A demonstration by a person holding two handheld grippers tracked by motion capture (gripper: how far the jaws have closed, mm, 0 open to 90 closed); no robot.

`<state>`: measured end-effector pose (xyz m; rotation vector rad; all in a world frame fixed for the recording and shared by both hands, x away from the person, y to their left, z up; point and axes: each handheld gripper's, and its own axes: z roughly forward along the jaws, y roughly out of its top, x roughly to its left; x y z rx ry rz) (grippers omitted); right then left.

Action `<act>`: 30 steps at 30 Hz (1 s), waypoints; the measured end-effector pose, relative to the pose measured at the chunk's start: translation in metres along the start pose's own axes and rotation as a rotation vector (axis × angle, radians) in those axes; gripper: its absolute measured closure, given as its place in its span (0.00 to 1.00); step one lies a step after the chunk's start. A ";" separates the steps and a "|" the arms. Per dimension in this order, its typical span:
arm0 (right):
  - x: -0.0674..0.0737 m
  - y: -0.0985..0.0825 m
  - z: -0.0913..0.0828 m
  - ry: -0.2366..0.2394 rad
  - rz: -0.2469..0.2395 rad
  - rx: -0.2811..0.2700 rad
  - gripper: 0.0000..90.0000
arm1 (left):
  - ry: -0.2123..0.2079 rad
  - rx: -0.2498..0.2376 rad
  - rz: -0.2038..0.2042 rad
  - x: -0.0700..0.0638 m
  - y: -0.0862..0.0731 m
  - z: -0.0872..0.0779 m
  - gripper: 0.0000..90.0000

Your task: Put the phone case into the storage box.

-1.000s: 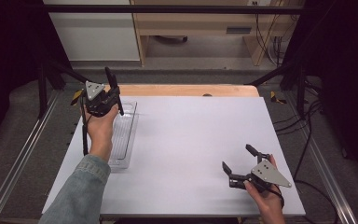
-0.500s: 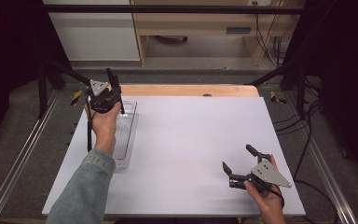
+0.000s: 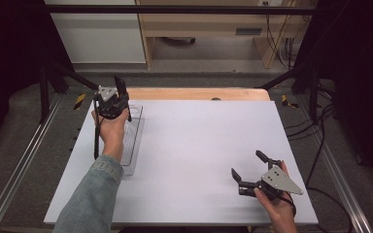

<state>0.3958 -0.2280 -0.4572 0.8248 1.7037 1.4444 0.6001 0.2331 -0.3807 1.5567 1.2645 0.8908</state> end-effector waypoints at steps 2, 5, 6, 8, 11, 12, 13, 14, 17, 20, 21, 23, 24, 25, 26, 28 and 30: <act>0.000 0.000 0.000 0.000 -0.001 0.001 0.02 | 0.000 0.002 -0.003 0.000 -0.001 0.001 0.92; 0.000 0.000 0.000 -0.003 -0.002 0.001 0.02 | 0.003 0.009 -0.006 0.001 -0.003 0.004 0.92; 0.000 0.000 0.000 -0.003 -0.002 0.001 0.02 | 0.005 0.010 -0.009 0.001 -0.004 0.004 0.92; 0.000 0.000 0.000 -0.002 -0.001 0.002 0.02 | 0.004 0.012 -0.015 0.002 -0.005 0.005 0.92; 0.000 0.000 0.000 0.000 -0.002 0.003 0.02 | 0.006 0.015 -0.020 0.003 -0.007 0.005 0.92; 0.000 0.000 0.000 0.000 -0.002 0.002 0.02 | 0.006 0.016 -0.023 0.003 -0.008 0.005 0.92; 0.000 0.000 0.000 0.001 -0.002 0.004 0.02 | 0.005 0.017 -0.026 0.004 -0.009 0.005 0.92; 0.000 -0.001 0.001 0.002 -0.004 0.005 0.02 | 0.006 0.021 -0.026 0.004 -0.010 0.006 0.92; 0.000 -0.001 0.001 0.001 -0.004 0.006 0.02 | 0.009 0.024 -0.031 0.006 -0.012 0.006 0.92; 0.000 -0.001 0.000 0.000 0.000 0.007 0.02 | 0.016 0.026 -0.036 0.008 -0.013 0.006 0.92; 0.000 -0.001 0.001 -0.001 -0.001 0.006 0.02 | 0.018 0.026 -0.038 0.009 -0.013 0.007 0.92; 0.000 -0.001 0.001 0.000 -0.003 0.007 0.02 | 0.022 0.026 -0.039 0.010 -0.014 0.007 0.92; 0.000 -0.001 0.001 0.001 -0.004 0.006 0.02 | 0.024 0.027 -0.039 0.010 -0.014 0.007 0.92; 0.000 -0.001 0.001 0.001 -0.003 0.006 0.02 | 0.022 0.028 -0.040 0.010 -0.014 0.007 0.92; 0.000 -0.001 0.001 0.001 -0.003 0.006 0.02 | 0.022 0.029 -0.042 0.010 -0.015 0.008 0.92; 0.000 -0.001 0.001 0.000 -0.002 0.008 0.02 | 0.021 0.029 -0.045 0.010 -0.015 0.008 0.92; 0.000 -0.001 0.001 0.000 -0.004 0.007 0.02 | 0.018 0.029 -0.055 0.010 -0.016 0.009 0.92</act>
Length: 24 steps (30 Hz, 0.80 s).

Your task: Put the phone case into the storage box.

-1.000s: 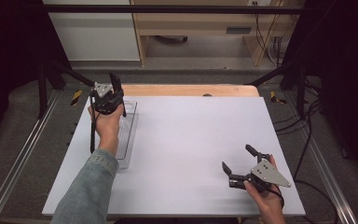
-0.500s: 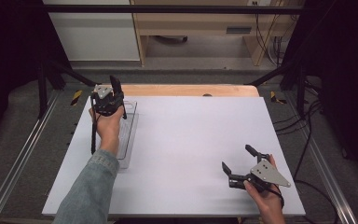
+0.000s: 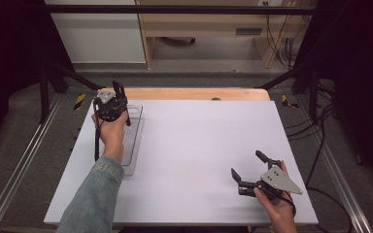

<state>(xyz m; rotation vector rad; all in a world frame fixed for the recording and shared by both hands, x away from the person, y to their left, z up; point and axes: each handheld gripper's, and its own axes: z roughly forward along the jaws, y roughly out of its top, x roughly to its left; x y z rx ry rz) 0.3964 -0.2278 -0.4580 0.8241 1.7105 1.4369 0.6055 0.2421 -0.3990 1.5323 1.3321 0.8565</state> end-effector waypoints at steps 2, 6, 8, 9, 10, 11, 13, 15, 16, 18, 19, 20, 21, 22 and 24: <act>0.000 0.000 0.000 0.000 0.001 0.000 0.02 | 0.001 -0.002 -0.009 0.000 -0.001 0.001 0.93; 0.000 0.000 0.000 0.002 0.001 0.000 0.02 | 0.003 -0.001 -0.014 0.000 -0.001 0.002 0.93; 0.000 0.000 0.000 0.001 0.000 0.000 0.02 | 0.002 -0.002 -0.014 -0.001 -0.001 0.003 0.93; 0.000 0.000 0.000 0.001 0.000 0.000 0.02 | 0.001 -0.004 -0.015 -0.001 -0.002 0.003 0.93; 0.000 0.000 0.000 0.001 0.002 0.001 0.02 | 0.000 -0.004 -0.016 -0.001 -0.002 0.004 0.93; 0.000 0.000 0.000 0.000 0.001 0.003 0.02 | -0.001 -0.005 -0.020 -0.001 -0.002 0.004 0.93; 0.000 0.000 0.000 0.001 0.003 0.006 0.02 | -0.003 -0.003 -0.024 0.000 -0.002 0.005 0.93; 0.000 -0.001 0.000 0.002 0.002 0.006 0.02 | -0.004 -0.005 -0.029 0.000 -0.002 0.005 0.93; 0.000 -0.001 0.001 0.002 0.004 0.006 0.02 | -0.004 -0.005 -0.029 0.000 -0.002 0.005 0.93; 0.000 -0.001 0.001 0.002 0.004 0.007 0.02 | -0.005 -0.006 -0.028 -0.001 -0.003 0.006 0.93; 0.001 -0.001 0.001 0.002 0.004 0.008 0.02 | -0.004 -0.007 -0.026 -0.001 -0.003 0.006 0.93; 0.001 -0.001 0.001 0.002 0.003 0.007 0.02 | -0.004 -0.006 -0.024 -0.001 -0.003 0.006 0.94; 0.001 -0.001 0.001 0.003 0.003 0.007 0.02 | -0.003 -0.005 -0.023 -0.002 -0.003 0.007 0.94; 0.001 -0.001 0.001 0.003 0.003 0.007 0.02 | -0.003 -0.004 -0.023 -0.002 -0.003 0.007 0.94; 0.001 -0.001 0.001 0.004 0.003 0.007 0.02 | -0.002 -0.005 -0.024 -0.003 -0.003 0.007 0.94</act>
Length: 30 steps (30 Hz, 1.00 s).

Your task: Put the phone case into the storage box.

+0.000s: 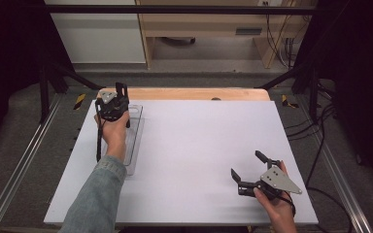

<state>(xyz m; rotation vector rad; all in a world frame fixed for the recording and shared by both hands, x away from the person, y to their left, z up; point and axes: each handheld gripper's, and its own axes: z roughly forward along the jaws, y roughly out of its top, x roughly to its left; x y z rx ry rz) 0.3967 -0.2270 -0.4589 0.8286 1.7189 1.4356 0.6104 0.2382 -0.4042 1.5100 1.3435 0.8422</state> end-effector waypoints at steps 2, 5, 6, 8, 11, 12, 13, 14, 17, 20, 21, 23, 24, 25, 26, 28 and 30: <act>0.000 0.000 0.000 0.000 0.000 -0.001 0.02 | -0.001 -0.001 -0.003 0.000 0.000 0.000 0.94; 0.000 0.000 0.000 0.000 0.003 0.000 0.02 | -0.003 0.000 -0.004 0.000 0.000 0.001 0.94; 0.000 0.000 0.000 0.000 0.003 0.000 0.02 | -0.006 0.002 -0.003 0.000 0.000 0.001 0.94; 0.000 0.000 0.000 0.002 0.001 -0.001 0.02 | -0.009 0.004 -0.001 0.000 -0.001 0.001 0.93; 0.000 0.000 0.000 0.002 0.000 -0.001 0.02 | -0.009 0.003 -0.005 0.000 0.000 0.001 0.93; 0.000 0.000 0.000 0.002 0.001 -0.001 0.02 | -0.008 0.002 -0.008 0.000 0.000 0.001 0.93; 0.000 0.000 0.000 0.001 0.001 -0.002 0.02 | -0.007 0.001 -0.008 0.000 0.000 0.001 0.93; 0.000 0.000 0.000 0.002 -0.001 -0.003 0.02 | -0.010 0.001 -0.009 0.000 0.000 0.001 0.93; 0.000 0.000 0.000 0.004 -0.001 -0.002 0.02 | -0.012 0.002 -0.008 0.000 -0.001 0.003 0.93; 0.000 0.000 0.000 0.007 -0.001 0.000 0.02 | -0.014 0.005 -0.010 -0.001 -0.002 0.004 0.93; 0.000 0.000 0.000 0.007 -0.001 0.000 0.02 | -0.013 0.005 -0.012 -0.001 -0.002 0.005 0.93; 0.000 0.000 0.000 0.006 -0.001 0.000 0.02 | -0.014 0.006 -0.011 -0.002 -0.002 0.006 0.93; 0.000 0.000 0.000 0.006 0.001 0.000 0.02 | -0.013 0.007 -0.010 -0.002 -0.003 0.006 0.93; 0.000 0.000 0.000 0.006 0.001 0.000 0.02 | -0.014 0.011 -0.008 -0.003 -0.003 0.007 0.93; 0.000 0.000 0.000 0.005 0.000 0.000 0.02 | -0.012 0.013 -0.006 -0.003 -0.003 0.007 0.93; 0.000 0.000 0.000 0.006 0.001 0.000 0.02 | -0.011 0.021 -0.007 -0.004 -0.004 0.008 0.93; 0.000 0.000 0.000 0.007 0.001 0.001 0.02 | -0.011 0.022 -0.010 -0.004 -0.004 0.009 0.93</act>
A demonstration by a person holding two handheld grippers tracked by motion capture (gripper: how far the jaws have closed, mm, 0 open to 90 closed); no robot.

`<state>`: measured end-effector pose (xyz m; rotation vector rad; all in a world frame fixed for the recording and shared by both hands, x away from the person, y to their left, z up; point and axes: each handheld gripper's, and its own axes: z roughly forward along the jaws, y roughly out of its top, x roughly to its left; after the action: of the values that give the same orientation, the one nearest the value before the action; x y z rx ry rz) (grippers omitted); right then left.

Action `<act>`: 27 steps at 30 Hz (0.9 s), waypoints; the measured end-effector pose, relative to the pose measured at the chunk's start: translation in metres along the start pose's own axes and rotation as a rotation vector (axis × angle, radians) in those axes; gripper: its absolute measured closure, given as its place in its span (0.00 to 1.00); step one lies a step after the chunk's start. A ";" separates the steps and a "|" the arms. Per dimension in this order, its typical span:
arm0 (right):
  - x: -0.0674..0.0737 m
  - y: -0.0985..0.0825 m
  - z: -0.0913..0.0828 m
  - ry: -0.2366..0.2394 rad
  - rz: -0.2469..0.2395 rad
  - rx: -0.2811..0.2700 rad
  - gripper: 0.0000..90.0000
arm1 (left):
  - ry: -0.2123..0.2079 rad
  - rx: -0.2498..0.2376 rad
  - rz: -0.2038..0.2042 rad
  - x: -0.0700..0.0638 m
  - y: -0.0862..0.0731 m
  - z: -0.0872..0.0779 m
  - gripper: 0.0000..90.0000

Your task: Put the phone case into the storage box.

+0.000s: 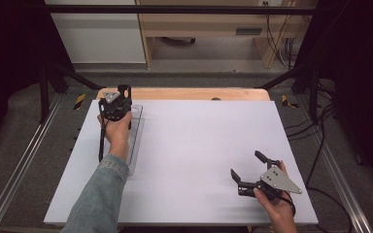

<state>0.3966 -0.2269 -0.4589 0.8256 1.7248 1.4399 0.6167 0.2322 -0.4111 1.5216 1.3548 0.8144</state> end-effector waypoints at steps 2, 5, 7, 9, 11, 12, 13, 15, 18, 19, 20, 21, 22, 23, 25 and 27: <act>0.000 0.000 0.000 -0.001 0.000 -0.001 0.02 | 0.001 0.001 0.004 -0.001 0.000 0.001 0.93; 0.000 0.000 0.000 0.000 0.001 0.000 0.02 | 0.000 0.003 0.013 -0.001 0.001 0.002 0.93; 0.000 0.000 0.000 0.000 0.001 0.000 0.02 | -0.002 0.006 0.015 -0.002 0.000 0.003 0.93; 0.000 0.000 0.000 0.000 0.001 0.000 0.02 | -0.002 0.010 0.016 -0.002 0.000 0.004 0.93; 0.000 0.000 0.000 0.000 0.001 0.001 0.02 | -0.004 0.014 0.017 -0.002 0.000 0.005 0.93; 0.000 0.000 0.000 0.000 0.001 0.002 0.02 | -0.002 0.017 0.016 -0.002 0.000 0.005 0.93; 0.000 0.000 0.000 0.000 0.002 0.002 0.02 | -0.002 0.018 0.016 -0.003 -0.001 0.006 0.93; 0.000 0.000 0.000 -0.001 0.003 0.002 0.02 | -0.002 0.022 0.021 -0.003 -0.001 0.007 0.93; 0.000 0.000 0.000 0.000 0.001 0.001 0.02 | -0.003 0.030 0.032 -0.004 -0.002 0.007 0.93; 0.000 0.000 0.000 -0.001 0.002 0.000 0.02 | -0.004 0.031 0.031 -0.004 -0.002 0.008 0.93; 0.000 0.000 0.000 -0.001 0.002 0.000 0.02 | -0.004 0.031 0.031 -0.004 -0.002 0.008 0.93; 0.000 0.000 0.000 -0.001 0.001 0.000 0.02 | -0.004 0.033 0.033 -0.004 -0.002 0.008 0.93; 0.000 0.000 0.000 -0.001 0.001 0.000 0.02 | -0.004 0.035 0.033 -0.004 -0.002 0.008 0.93; -0.001 0.000 0.000 0.000 0.002 0.001 0.02 | -0.005 0.036 0.034 -0.004 -0.002 0.008 0.93; 0.000 0.000 0.000 0.000 0.002 0.002 0.02 | -0.007 0.041 0.033 -0.004 -0.002 0.008 0.93; 0.000 0.000 0.000 0.001 0.001 0.003 0.02 | -0.009 0.047 0.037 -0.004 -0.003 0.008 0.94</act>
<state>0.3965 -0.2271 -0.4590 0.8273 1.7280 1.4392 0.6221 0.2269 -0.4163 1.5889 1.3517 0.8025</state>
